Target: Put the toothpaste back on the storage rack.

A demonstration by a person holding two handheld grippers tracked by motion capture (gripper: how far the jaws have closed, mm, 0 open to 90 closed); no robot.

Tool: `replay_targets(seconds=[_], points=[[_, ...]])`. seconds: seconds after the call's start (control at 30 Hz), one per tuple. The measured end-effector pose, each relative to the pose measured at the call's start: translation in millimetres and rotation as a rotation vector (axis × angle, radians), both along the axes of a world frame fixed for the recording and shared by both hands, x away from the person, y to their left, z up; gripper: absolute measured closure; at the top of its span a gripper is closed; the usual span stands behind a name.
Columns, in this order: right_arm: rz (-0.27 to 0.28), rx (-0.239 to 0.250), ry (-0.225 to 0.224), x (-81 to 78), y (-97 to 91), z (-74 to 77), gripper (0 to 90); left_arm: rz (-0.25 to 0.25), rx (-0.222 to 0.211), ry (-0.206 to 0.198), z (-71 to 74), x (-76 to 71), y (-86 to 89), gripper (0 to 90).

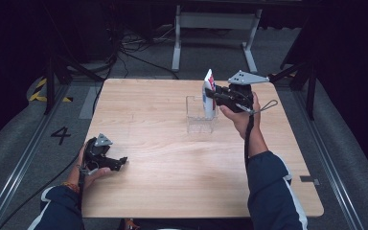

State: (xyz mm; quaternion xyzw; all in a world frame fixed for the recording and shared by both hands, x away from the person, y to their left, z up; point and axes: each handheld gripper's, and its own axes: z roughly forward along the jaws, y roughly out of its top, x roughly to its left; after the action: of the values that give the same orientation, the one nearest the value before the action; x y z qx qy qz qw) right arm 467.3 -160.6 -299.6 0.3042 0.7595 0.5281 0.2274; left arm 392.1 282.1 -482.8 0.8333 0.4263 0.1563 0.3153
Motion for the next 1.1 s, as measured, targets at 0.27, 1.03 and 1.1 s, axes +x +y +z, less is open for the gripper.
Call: replay_targets(seconds=[0.27,1.03,1.1], points=[[-0.018,-0.038,0.008,12.5,11.5,-10.5,71.7,0.002,-0.001,-0.012,-0.5,-0.2,0.1,0.7],[-0.080,-0.069,0.053,41.5,21.6,-47.0,71.5,-0.008,0.002,-0.017,-0.3,-1.1,1.2,1.4],[-0.087,-0.064,0.053,42.5,20.3,-49.5,71.4,-0.008,0.000,-0.018,-0.5,-1.2,1.2,1.5]])
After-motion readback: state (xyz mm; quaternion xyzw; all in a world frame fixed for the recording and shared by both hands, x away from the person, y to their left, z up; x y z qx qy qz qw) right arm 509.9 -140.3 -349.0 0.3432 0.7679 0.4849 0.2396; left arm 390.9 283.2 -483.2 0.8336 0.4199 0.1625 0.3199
